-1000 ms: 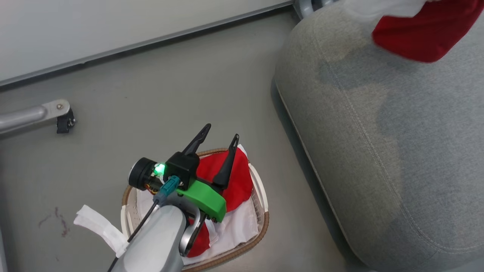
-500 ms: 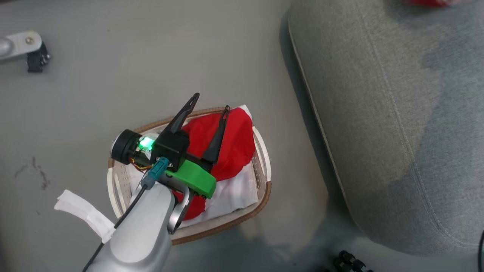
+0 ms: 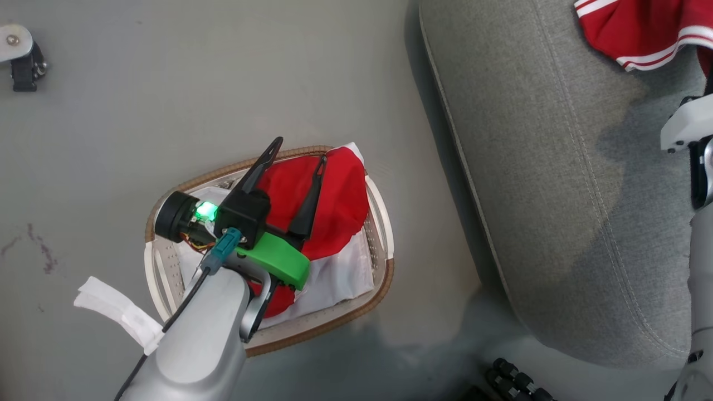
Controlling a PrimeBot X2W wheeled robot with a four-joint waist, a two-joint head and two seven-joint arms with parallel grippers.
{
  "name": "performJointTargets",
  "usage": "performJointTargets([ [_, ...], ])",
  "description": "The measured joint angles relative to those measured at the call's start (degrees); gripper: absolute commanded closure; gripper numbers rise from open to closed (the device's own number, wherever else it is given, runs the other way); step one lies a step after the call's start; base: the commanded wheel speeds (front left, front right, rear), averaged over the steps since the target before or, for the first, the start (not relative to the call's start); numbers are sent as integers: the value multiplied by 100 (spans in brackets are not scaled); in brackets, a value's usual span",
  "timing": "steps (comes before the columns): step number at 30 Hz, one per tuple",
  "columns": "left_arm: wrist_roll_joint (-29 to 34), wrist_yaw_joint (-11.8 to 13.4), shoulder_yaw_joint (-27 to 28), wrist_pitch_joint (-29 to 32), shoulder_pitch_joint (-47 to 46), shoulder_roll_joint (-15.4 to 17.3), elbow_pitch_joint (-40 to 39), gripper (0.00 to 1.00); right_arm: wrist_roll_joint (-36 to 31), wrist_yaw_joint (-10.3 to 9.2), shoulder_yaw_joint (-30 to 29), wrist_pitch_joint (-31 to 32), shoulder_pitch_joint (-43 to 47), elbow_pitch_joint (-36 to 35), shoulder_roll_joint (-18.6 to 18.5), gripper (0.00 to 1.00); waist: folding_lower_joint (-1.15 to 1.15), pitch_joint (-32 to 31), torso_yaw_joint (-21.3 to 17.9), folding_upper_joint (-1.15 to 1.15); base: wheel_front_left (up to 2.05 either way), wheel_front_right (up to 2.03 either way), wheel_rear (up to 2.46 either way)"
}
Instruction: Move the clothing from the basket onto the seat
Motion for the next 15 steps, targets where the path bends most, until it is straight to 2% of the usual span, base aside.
performJointTargets([
  [6,-154,4,130,0,33,-44,60,0,3,0,144,0,533,-469,165,0,0,-219,-28,0,0,0,0],
  [15,-335,-2,364,0,295,-223,65,0,157,0,159,0,1404,-711,289,0,0,-771,9,0,0,0,0],
])
